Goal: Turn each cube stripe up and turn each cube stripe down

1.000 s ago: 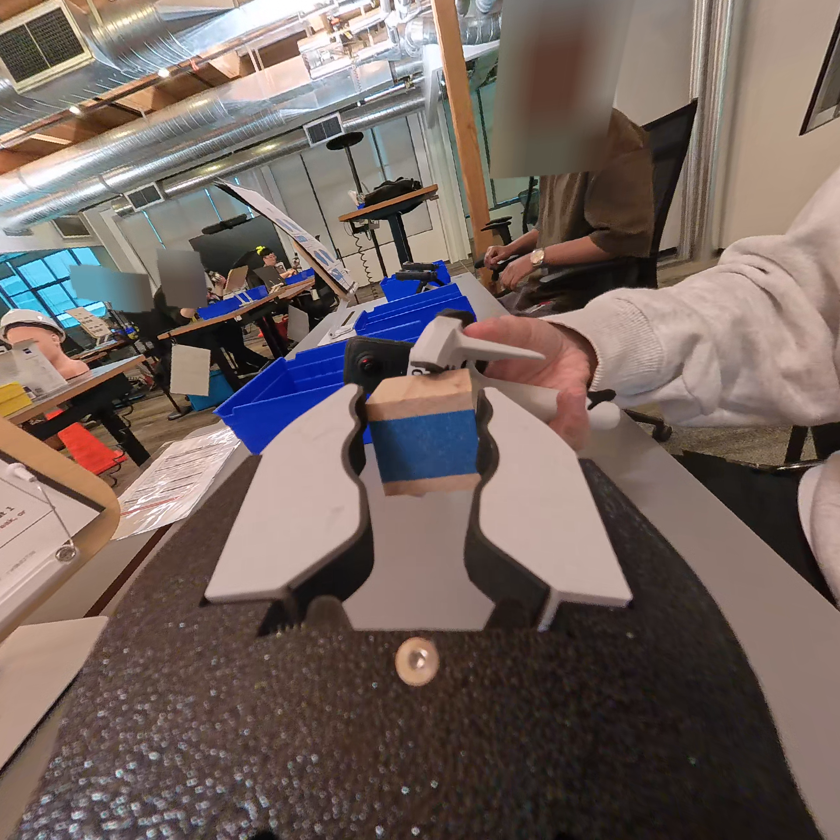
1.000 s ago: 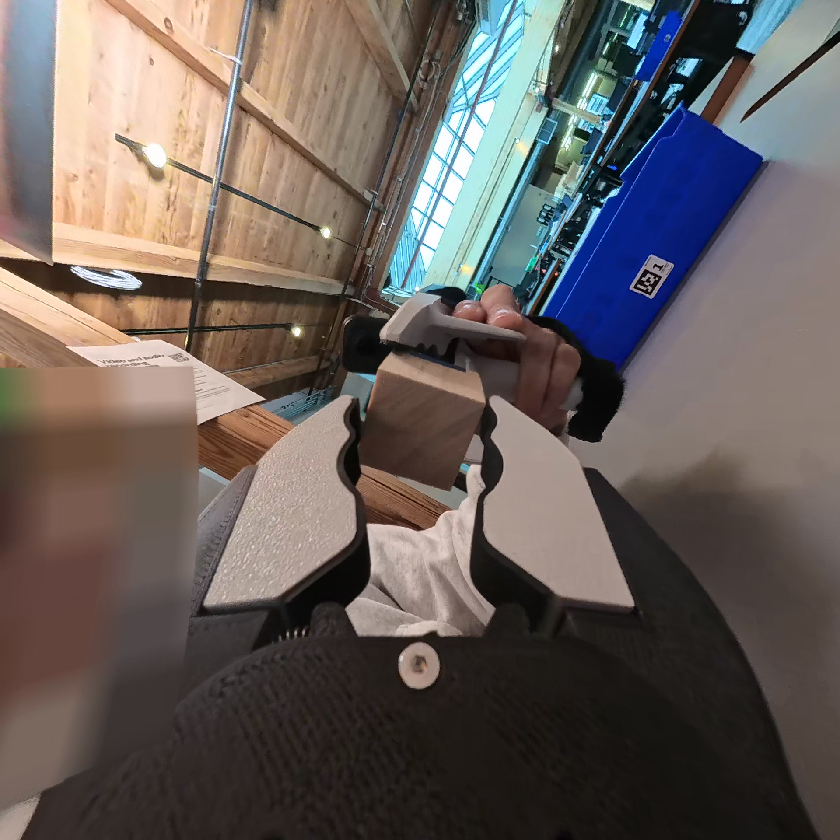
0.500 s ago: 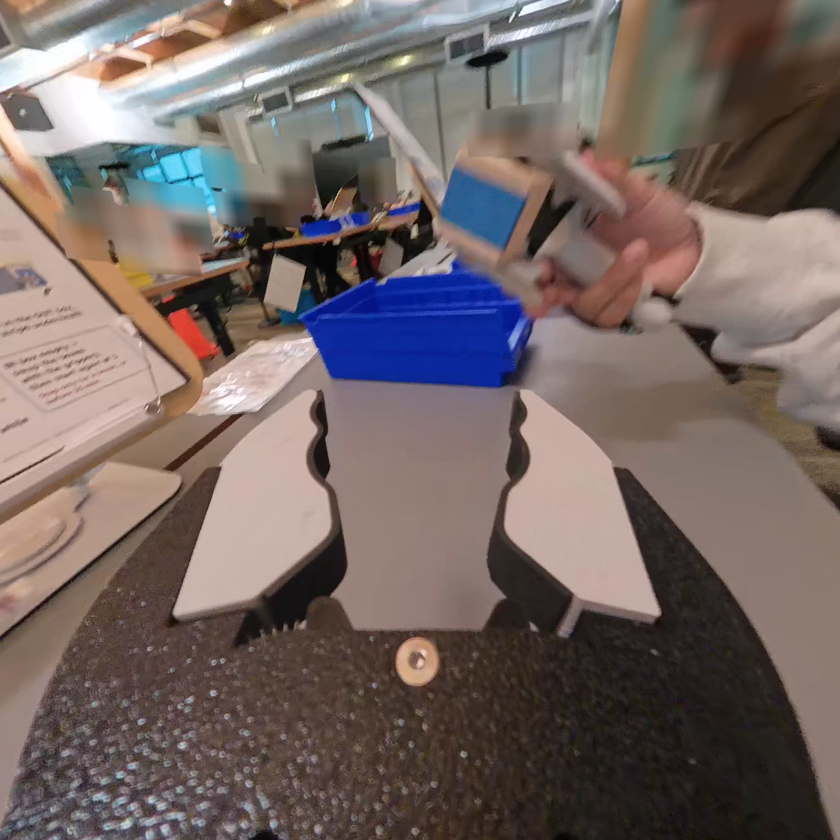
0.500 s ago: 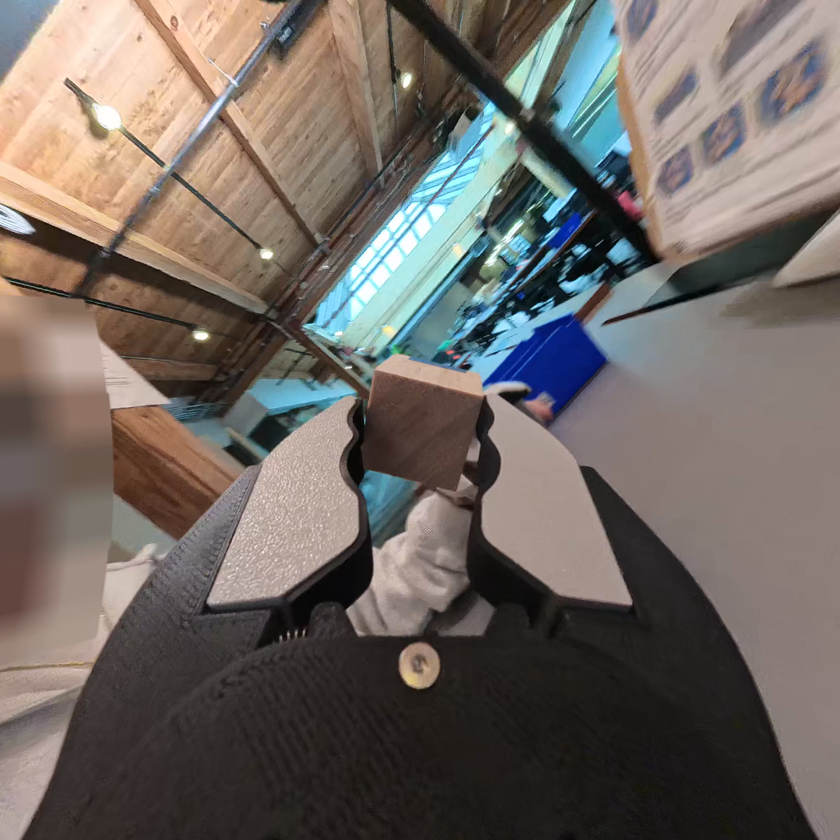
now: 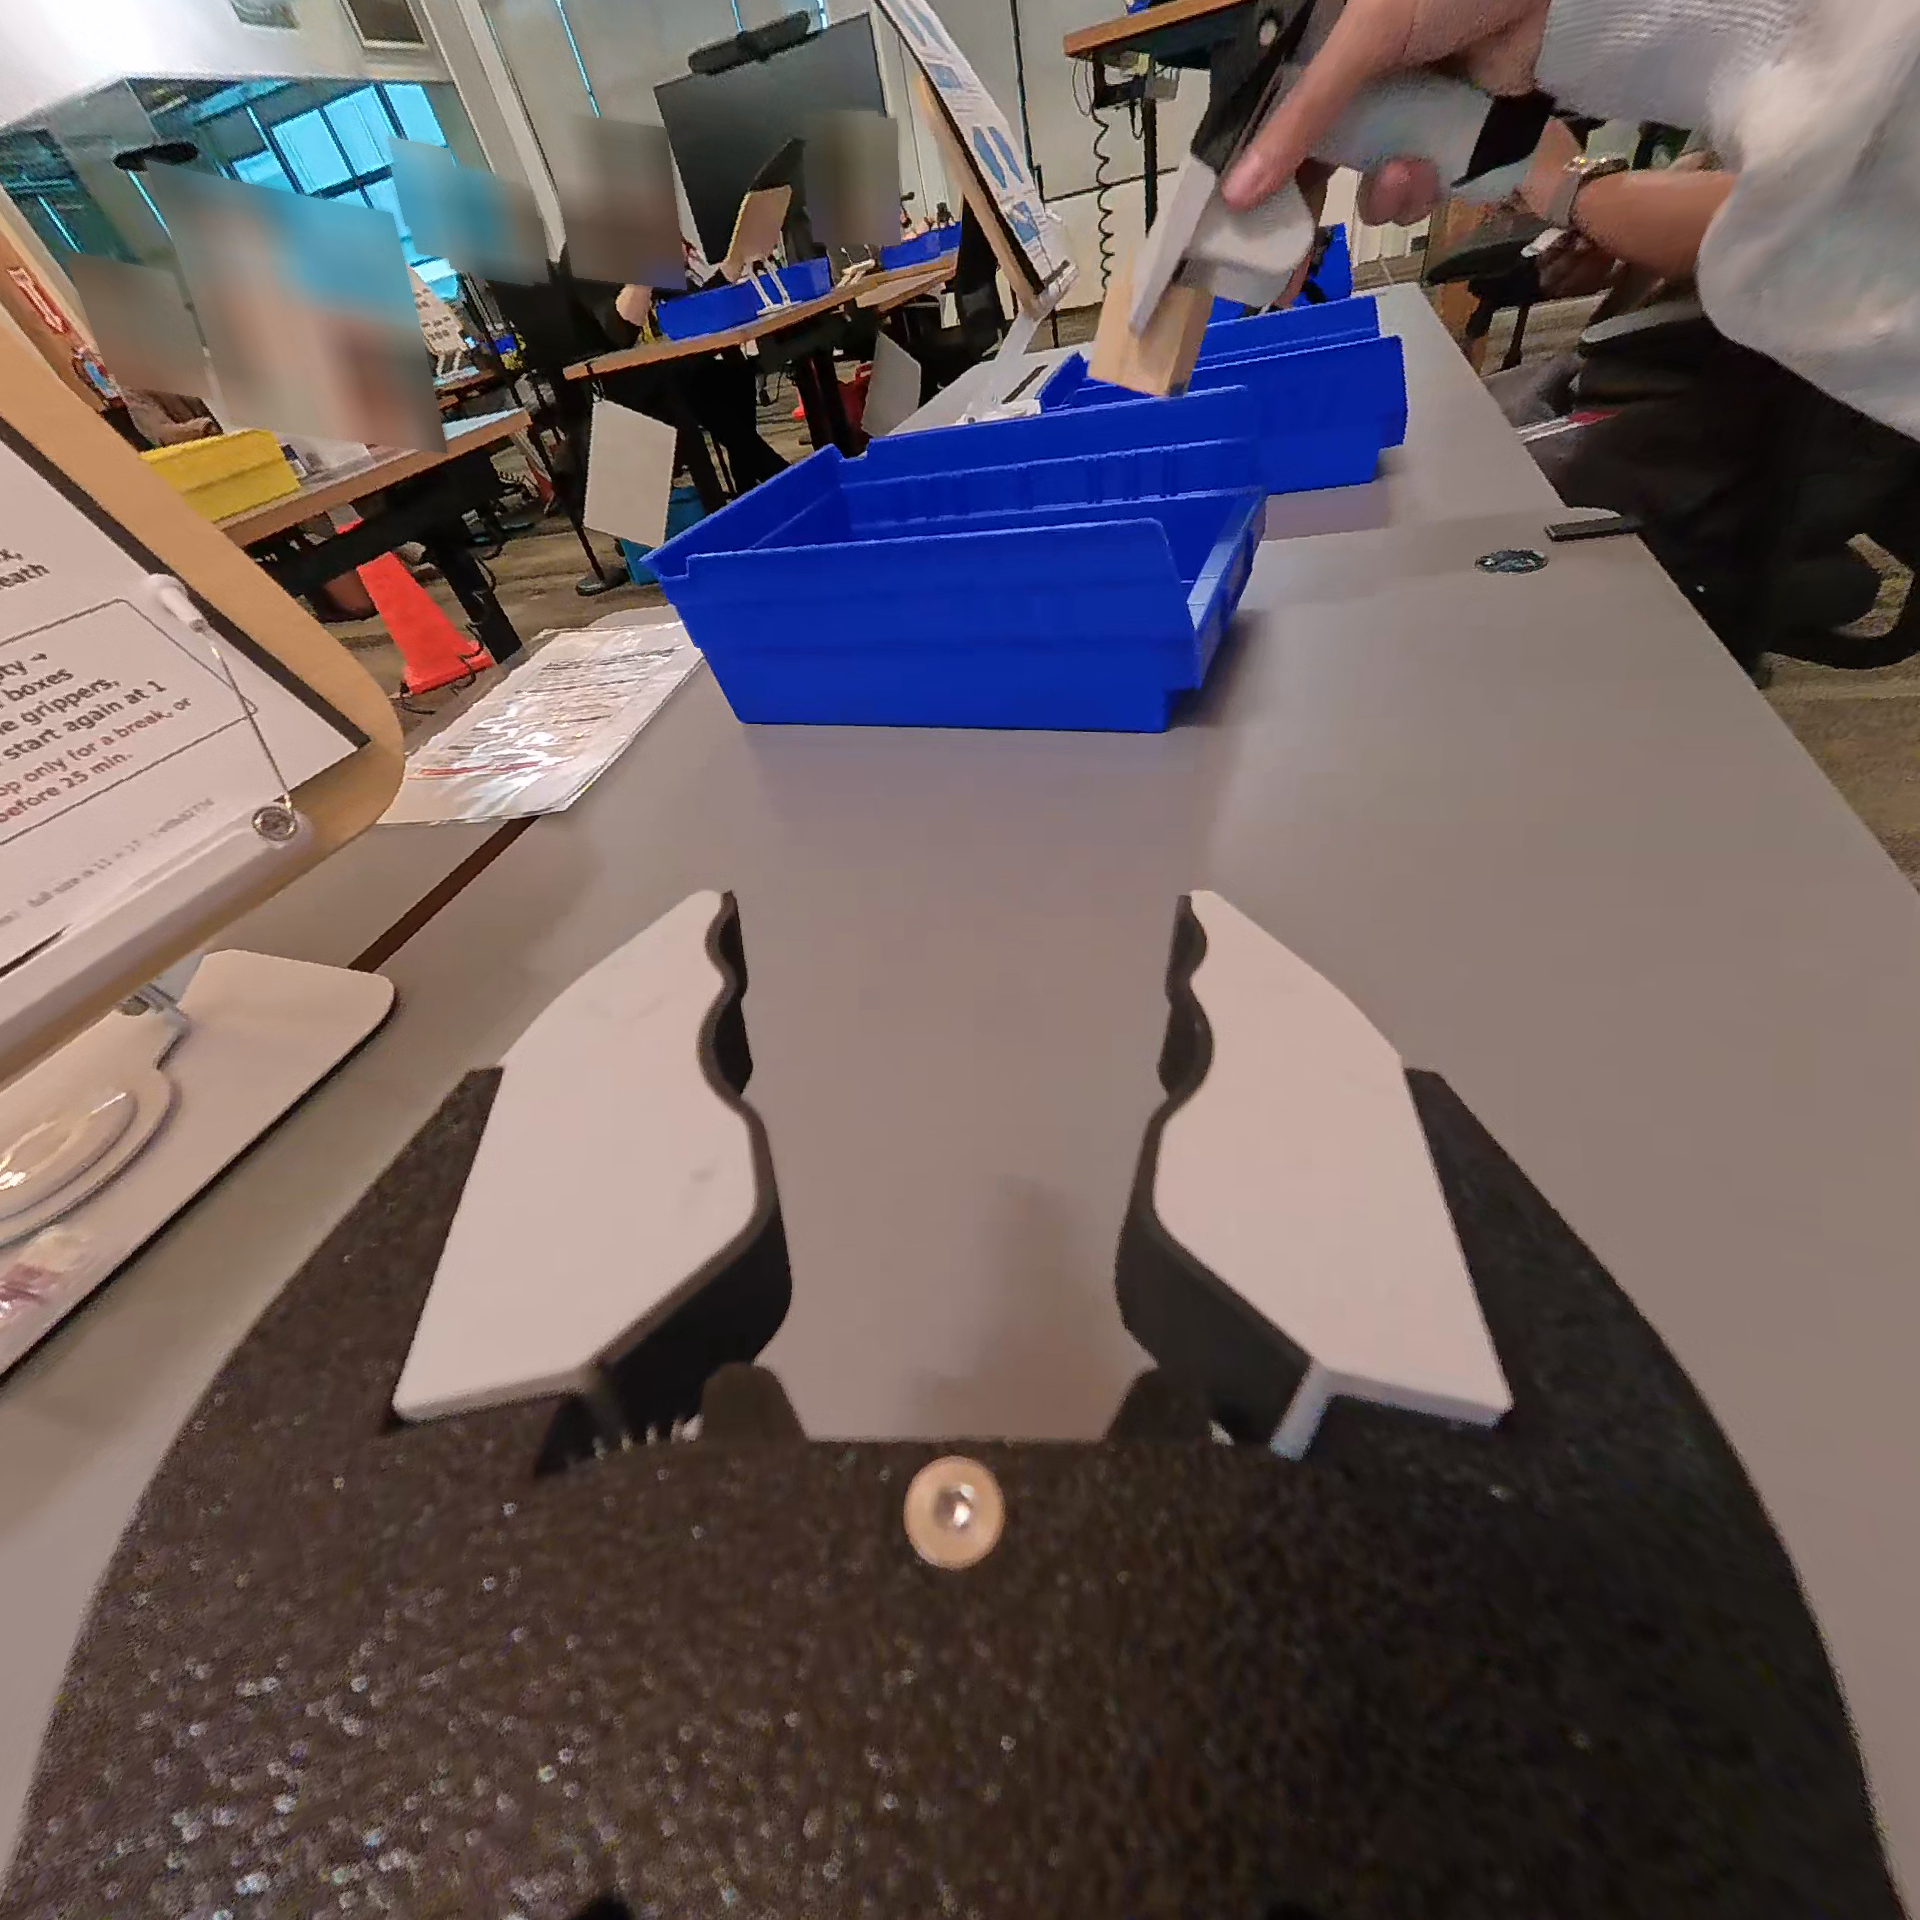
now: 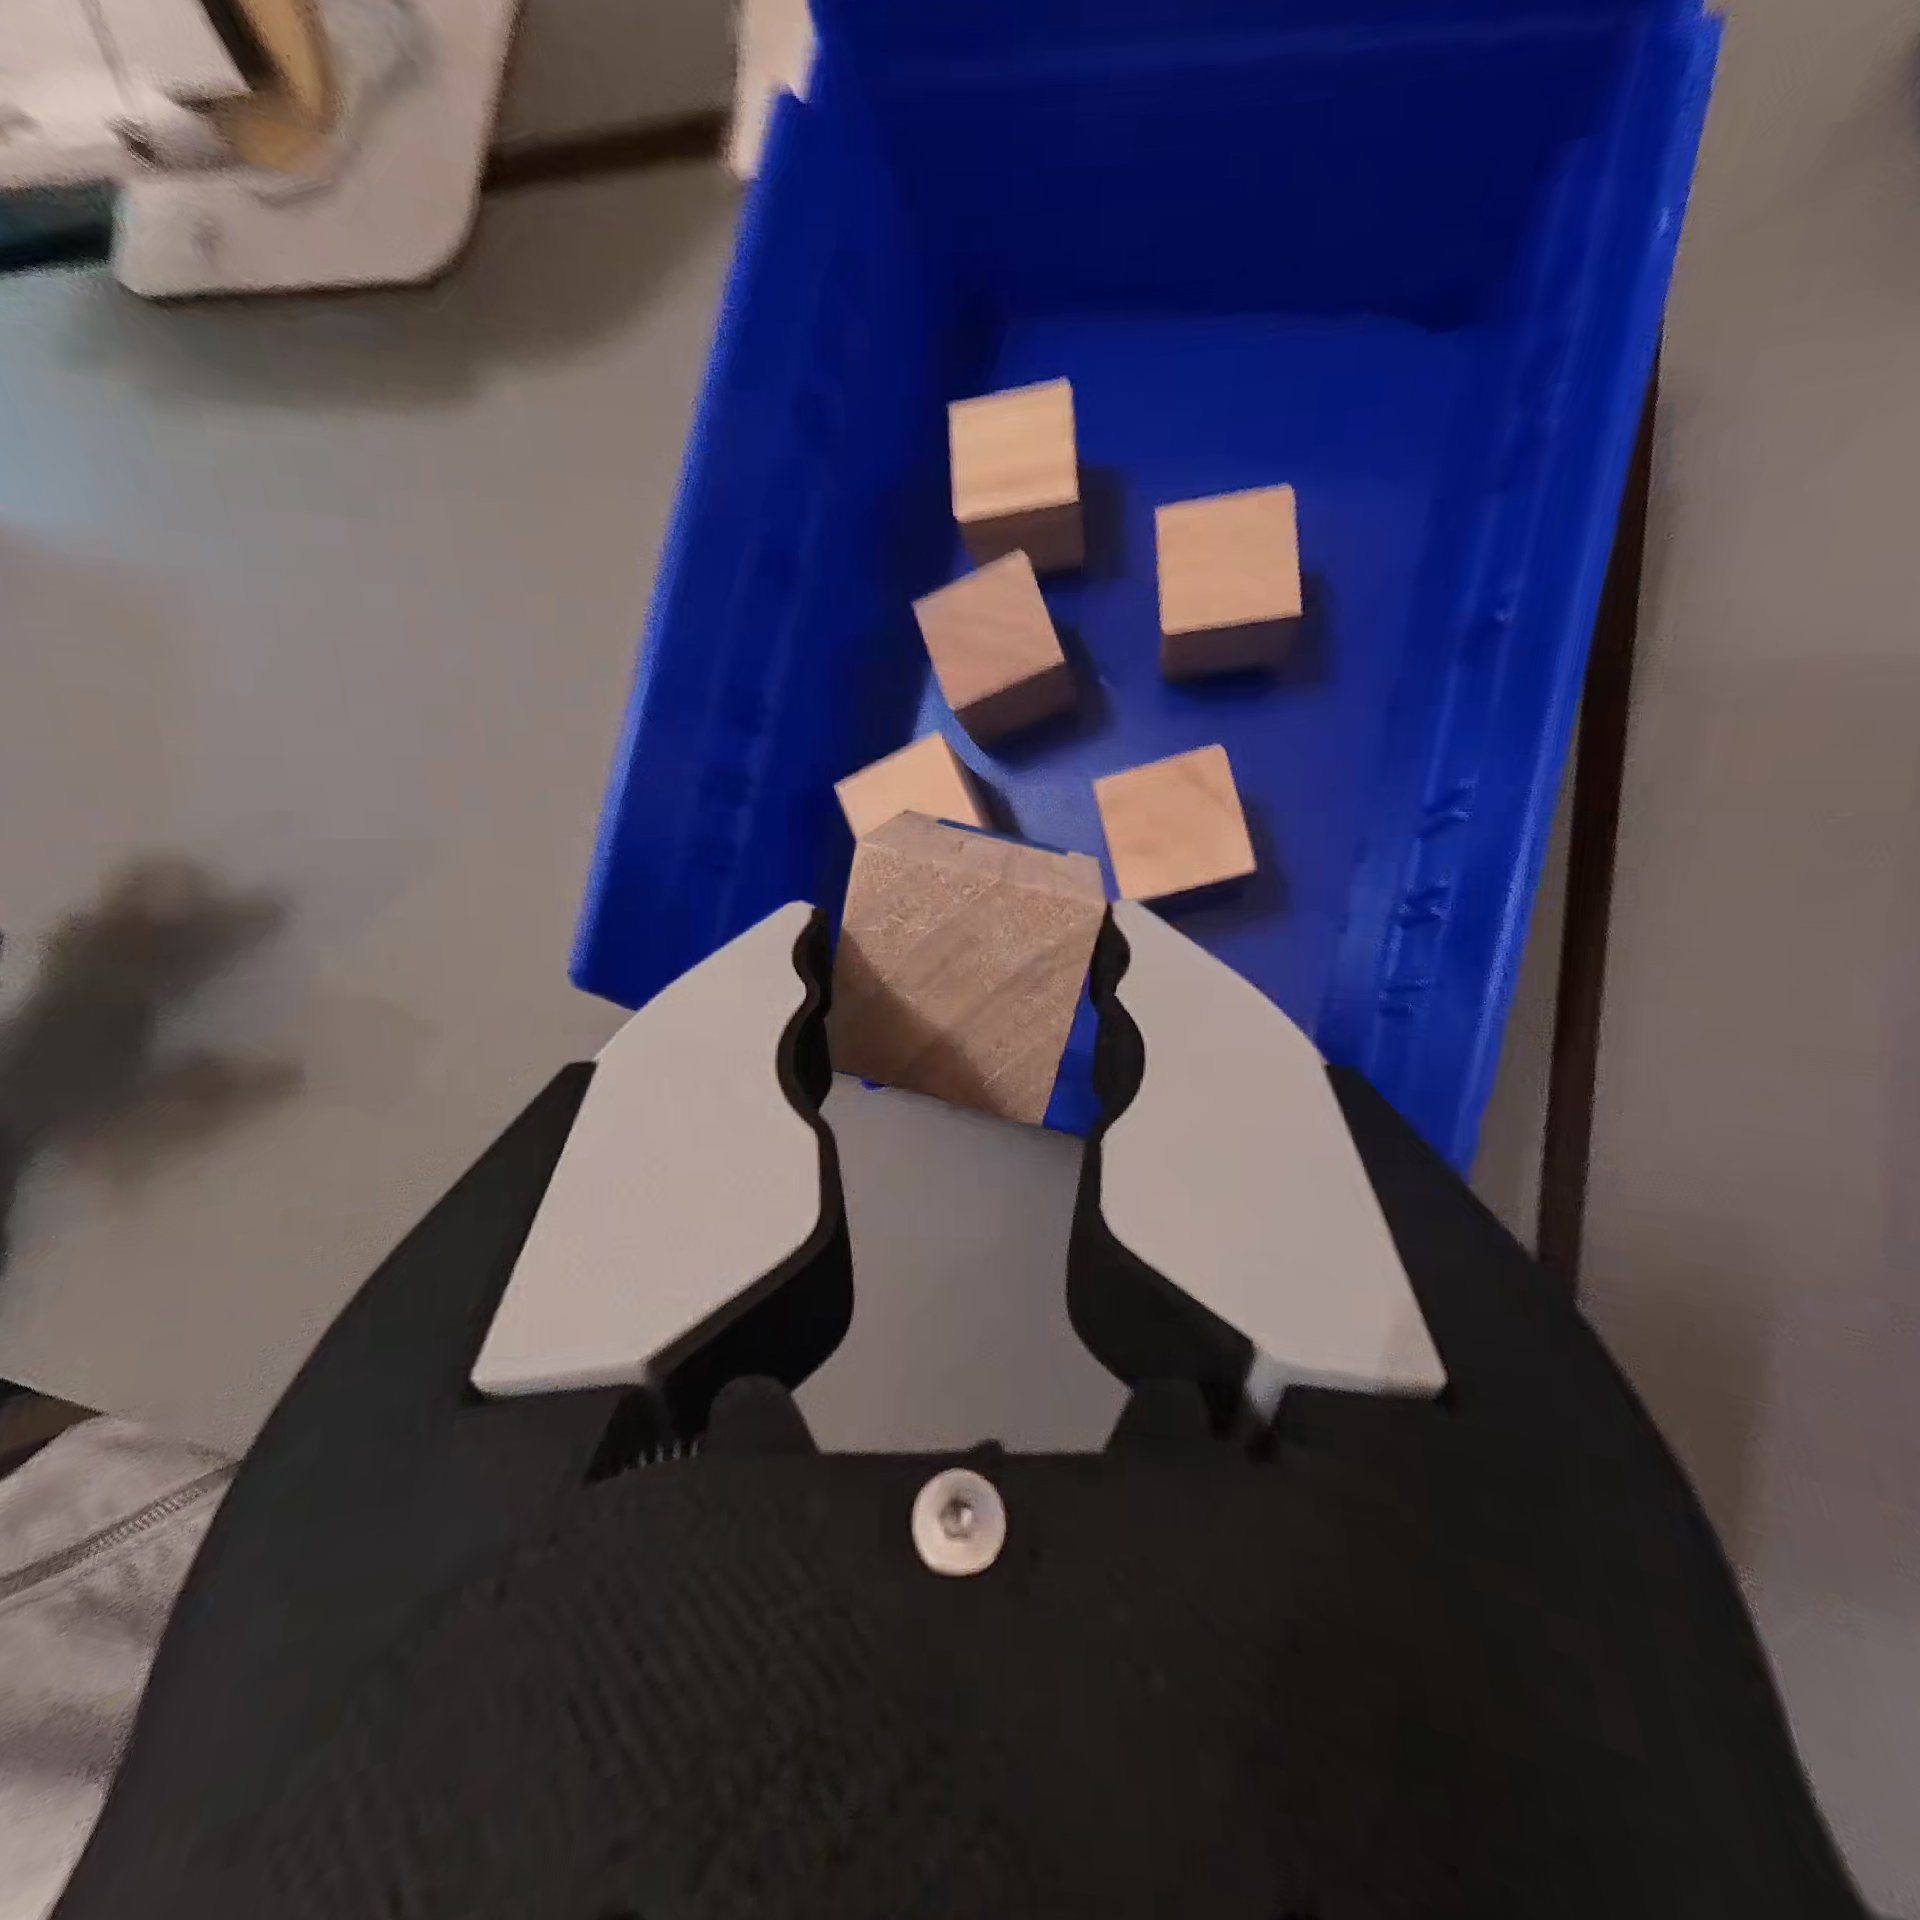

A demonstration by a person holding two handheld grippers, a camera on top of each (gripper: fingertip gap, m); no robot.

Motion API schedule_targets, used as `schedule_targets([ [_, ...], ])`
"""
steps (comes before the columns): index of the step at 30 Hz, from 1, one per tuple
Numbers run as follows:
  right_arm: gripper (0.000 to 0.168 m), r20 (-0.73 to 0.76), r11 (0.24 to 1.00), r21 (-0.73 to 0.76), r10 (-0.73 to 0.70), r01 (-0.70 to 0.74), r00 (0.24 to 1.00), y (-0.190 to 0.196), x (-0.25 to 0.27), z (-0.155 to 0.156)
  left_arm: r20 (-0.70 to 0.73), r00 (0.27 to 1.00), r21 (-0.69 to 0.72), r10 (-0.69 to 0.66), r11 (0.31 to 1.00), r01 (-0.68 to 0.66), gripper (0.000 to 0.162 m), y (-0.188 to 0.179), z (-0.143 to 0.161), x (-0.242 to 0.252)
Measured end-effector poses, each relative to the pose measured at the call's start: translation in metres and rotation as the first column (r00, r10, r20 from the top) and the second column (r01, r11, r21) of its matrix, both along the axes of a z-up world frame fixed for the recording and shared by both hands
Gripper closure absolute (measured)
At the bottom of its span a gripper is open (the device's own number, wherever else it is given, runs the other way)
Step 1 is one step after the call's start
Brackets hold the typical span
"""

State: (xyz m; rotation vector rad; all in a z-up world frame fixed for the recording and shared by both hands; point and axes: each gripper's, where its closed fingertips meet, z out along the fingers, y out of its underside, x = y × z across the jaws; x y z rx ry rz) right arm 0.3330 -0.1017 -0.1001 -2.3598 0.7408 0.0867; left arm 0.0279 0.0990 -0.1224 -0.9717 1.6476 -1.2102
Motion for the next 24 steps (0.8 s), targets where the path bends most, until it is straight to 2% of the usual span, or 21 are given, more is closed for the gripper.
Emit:
schedule_targets([
  [6,0.120,0.028,0.956,-0.292,0.006,0.002,1.000,-0.018,0.018,-0.046,-0.021,1.000,-0.007,0.000,1.000,0.000,0.085,0.001,-0.006,0.001],
  [11,0.120,0.051,0.898,-0.440,0.008,0.016,0.999,-0.027,0.028,-0.069,-0.036,0.999,-0.015,-0.007,1.000,0.007,0.085,0.000,-0.009,0.002],
  [20,0.120,0.062,0.800,-0.600,0.012,0.027,0.998,-0.036,0.034,-0.095,-0.052,0.999,-0.022,-0.011,1.000,0.009,0.081,-0.001,-0.010,0.002],
  [24,0.119,0.033,0.833,-0.553,0.003,0.016,0.999,-0.024,0.032,-0.102,-0.053,0.999,-0.021,-0.013,1.000,0.012,0.081,-0.002,-0.010,0.002],
])
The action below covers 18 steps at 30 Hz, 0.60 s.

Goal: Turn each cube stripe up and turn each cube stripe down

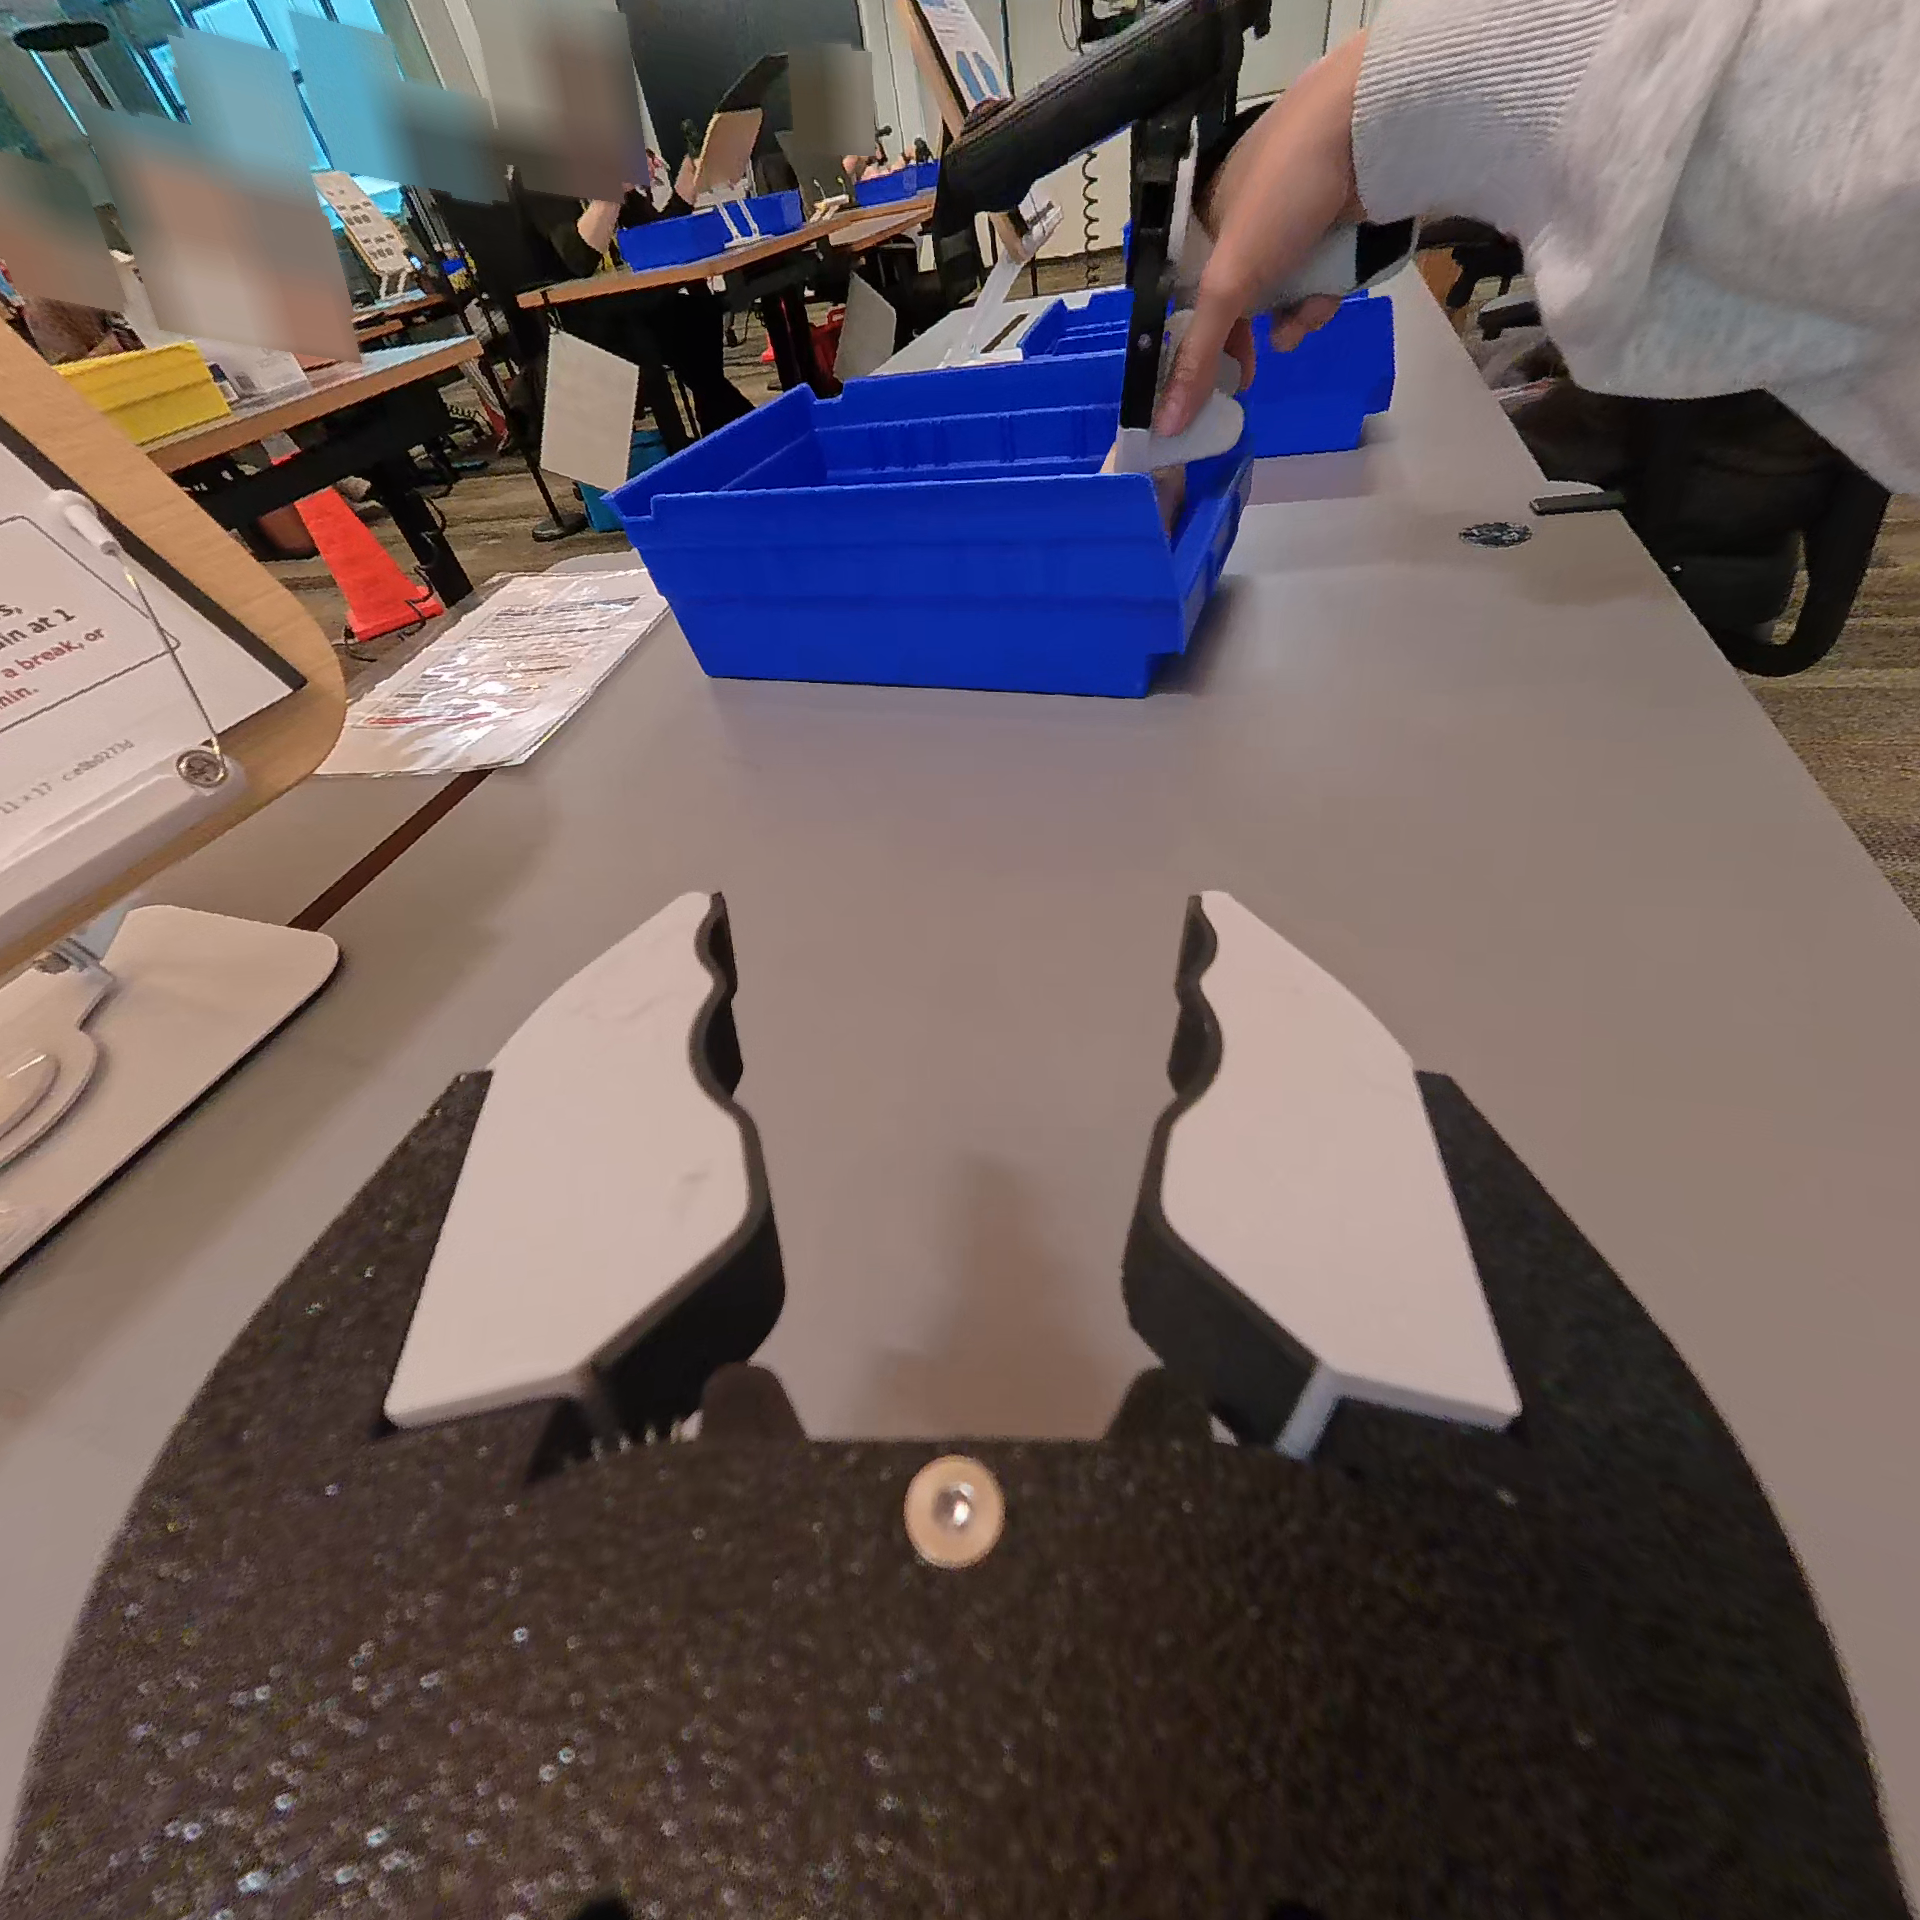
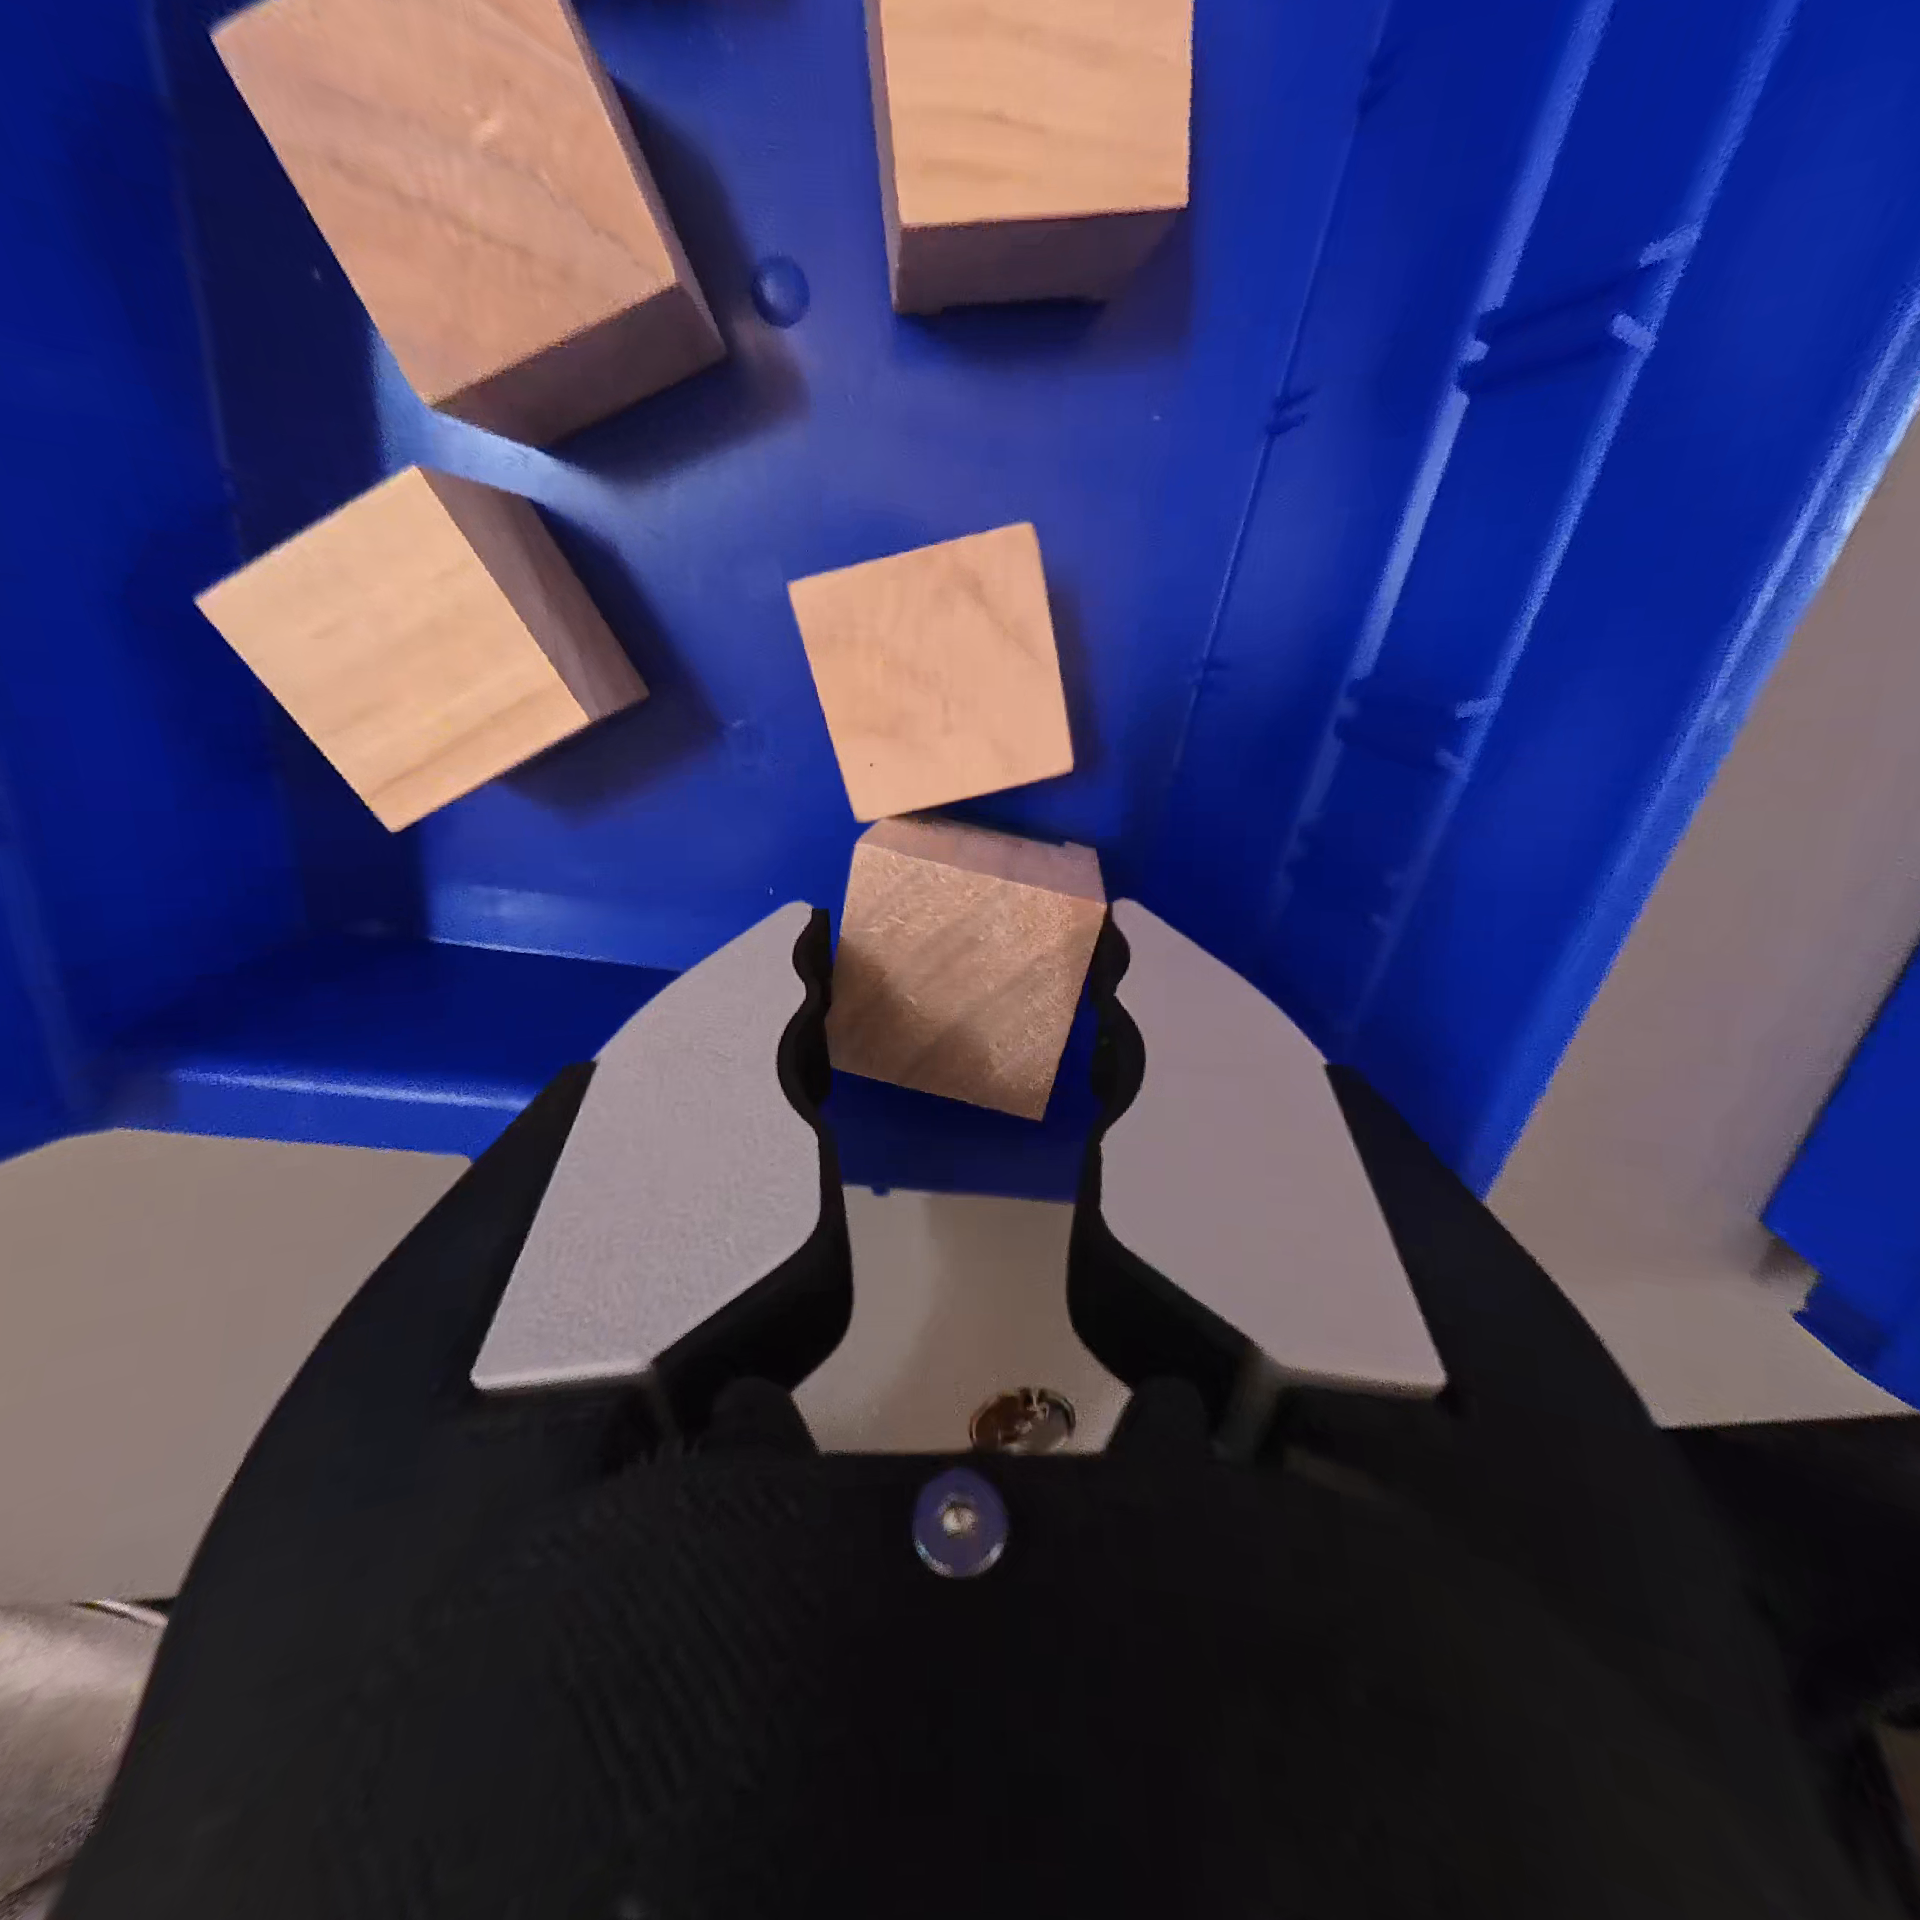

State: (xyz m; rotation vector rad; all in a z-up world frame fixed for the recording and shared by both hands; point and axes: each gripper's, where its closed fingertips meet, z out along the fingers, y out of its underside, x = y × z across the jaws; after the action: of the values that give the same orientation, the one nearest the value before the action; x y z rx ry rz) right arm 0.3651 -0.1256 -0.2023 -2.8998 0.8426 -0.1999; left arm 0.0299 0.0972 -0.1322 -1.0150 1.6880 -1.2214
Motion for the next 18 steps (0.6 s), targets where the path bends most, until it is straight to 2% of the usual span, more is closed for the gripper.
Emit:
schedule_targets([
  [12,0.118,-0.066,0.998,0.063,0.011,-0.007,0.998,0.014,-0.005,-0.021,-0.006,1.000,-0.007,0.000,1.000,0.000,0.082,0.000,-0.001,0.000],
  [18,0.119,-0.067,0.993,0.119,0.037,-0.028,0.997,0.018,-0.010,-0.017,-0.015,1.000,-0.022,0.000,1.000,-0.001,0.082,-0.001,-0.001,0.000],
])
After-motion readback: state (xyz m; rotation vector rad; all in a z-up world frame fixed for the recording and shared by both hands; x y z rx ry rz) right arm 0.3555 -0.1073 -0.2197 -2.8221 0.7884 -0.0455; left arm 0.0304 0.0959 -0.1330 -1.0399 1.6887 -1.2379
